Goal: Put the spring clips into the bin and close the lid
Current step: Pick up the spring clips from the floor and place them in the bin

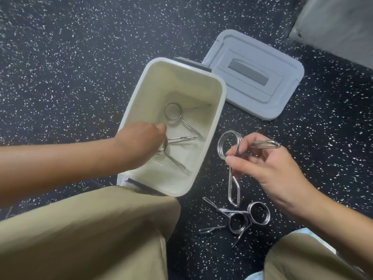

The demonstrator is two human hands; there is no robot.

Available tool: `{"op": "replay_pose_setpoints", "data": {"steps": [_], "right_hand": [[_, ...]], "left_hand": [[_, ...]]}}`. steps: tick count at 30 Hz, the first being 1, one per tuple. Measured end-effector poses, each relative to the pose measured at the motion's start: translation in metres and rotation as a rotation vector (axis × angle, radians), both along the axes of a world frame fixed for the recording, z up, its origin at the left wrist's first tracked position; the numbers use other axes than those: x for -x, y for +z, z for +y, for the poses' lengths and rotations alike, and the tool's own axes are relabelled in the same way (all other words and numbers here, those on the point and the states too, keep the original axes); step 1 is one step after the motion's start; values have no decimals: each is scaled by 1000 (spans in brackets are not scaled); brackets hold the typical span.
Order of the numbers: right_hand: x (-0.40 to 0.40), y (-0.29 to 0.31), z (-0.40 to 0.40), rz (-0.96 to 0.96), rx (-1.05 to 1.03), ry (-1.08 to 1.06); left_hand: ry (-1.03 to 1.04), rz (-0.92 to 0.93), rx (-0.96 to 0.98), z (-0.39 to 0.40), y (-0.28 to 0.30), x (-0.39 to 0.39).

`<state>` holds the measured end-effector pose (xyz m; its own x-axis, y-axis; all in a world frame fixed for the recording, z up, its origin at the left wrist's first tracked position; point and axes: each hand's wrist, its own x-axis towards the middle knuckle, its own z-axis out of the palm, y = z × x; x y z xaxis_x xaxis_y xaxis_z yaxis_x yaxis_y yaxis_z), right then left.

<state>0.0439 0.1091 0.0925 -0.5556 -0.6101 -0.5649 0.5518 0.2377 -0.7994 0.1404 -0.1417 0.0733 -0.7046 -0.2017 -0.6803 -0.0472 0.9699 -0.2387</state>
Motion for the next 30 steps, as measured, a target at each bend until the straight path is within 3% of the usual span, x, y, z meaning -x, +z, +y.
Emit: {"op": "replay_pose_setpoints", "data": {"steps": [8, 15, 21, 26, 30], "right_hand": [[8, -4, 2, -105, 15, 107], [6, 2, -3, -4, -28, 133], [8, 2, -7, 17, -48, 109], [11, 0, -5, 284, -264, 282], [22, 11, -8, 615, -341, 493]], "left_hand": [[-11, -106, 16, -6, -47, 4], [-45, -53, 12, -6, -64, -3], [-239, -23, 81, -7, -66, -4], [-288, -15, 95, -12, -67, -4], [-273, 57, 67, -15, -61, -11]]}}
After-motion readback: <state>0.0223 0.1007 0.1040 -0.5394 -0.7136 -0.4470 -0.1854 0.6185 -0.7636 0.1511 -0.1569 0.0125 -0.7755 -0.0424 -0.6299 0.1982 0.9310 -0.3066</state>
